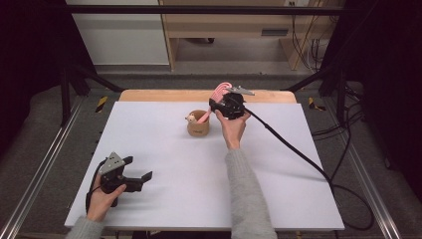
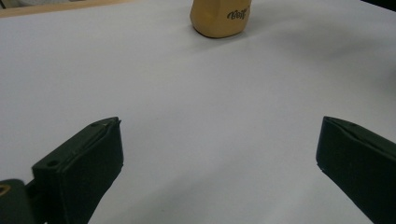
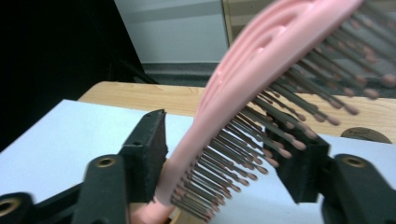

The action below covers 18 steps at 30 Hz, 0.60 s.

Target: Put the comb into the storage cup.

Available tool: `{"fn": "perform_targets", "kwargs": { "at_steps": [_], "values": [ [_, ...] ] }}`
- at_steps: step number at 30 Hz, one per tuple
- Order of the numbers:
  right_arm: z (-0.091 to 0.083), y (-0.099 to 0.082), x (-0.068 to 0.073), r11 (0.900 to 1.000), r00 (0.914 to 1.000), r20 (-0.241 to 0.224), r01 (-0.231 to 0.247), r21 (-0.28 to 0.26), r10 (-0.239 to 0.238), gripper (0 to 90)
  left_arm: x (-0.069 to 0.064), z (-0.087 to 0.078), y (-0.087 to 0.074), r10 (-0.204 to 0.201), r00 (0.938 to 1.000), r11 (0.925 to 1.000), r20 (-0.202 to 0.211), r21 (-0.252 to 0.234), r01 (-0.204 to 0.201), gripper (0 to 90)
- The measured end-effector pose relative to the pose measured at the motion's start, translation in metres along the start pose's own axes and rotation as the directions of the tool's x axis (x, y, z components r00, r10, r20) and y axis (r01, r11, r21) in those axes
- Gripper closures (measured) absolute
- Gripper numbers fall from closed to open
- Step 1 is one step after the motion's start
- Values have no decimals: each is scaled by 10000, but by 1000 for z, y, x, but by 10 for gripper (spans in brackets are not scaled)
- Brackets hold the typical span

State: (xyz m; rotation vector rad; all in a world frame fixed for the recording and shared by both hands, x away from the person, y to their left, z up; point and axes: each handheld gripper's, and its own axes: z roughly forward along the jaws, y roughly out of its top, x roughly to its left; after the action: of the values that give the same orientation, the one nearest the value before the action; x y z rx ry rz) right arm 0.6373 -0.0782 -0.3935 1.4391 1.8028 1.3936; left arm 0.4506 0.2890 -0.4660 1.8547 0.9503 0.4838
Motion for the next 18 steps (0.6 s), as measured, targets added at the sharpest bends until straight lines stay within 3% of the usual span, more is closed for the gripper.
{"fn": "perform_targets", "kwargs": {
  "at_steps": [4,7,14,18],
  "values": [
    [-2,-2,0,9994,9995,2,312,-144,-312,312,0,0,0,-10,10000,10000,-8,3,10,7],
    [-4,-2,-3,9994,9995,-98,291,-180,-293,237,0,0,0,2,10000,10000,-12,-1,-2,7],
    [-15,-2,-8,9957,9957,-137,919,127,-918,61,0,0,0,-2,10000,10000,-29,7,2,6],
    [-27,-3,-9,9937,9924,-518,1116,-9,-1115,35,0,1,0,-4,10000,10000,-40,9,4,5]
  ]
}}
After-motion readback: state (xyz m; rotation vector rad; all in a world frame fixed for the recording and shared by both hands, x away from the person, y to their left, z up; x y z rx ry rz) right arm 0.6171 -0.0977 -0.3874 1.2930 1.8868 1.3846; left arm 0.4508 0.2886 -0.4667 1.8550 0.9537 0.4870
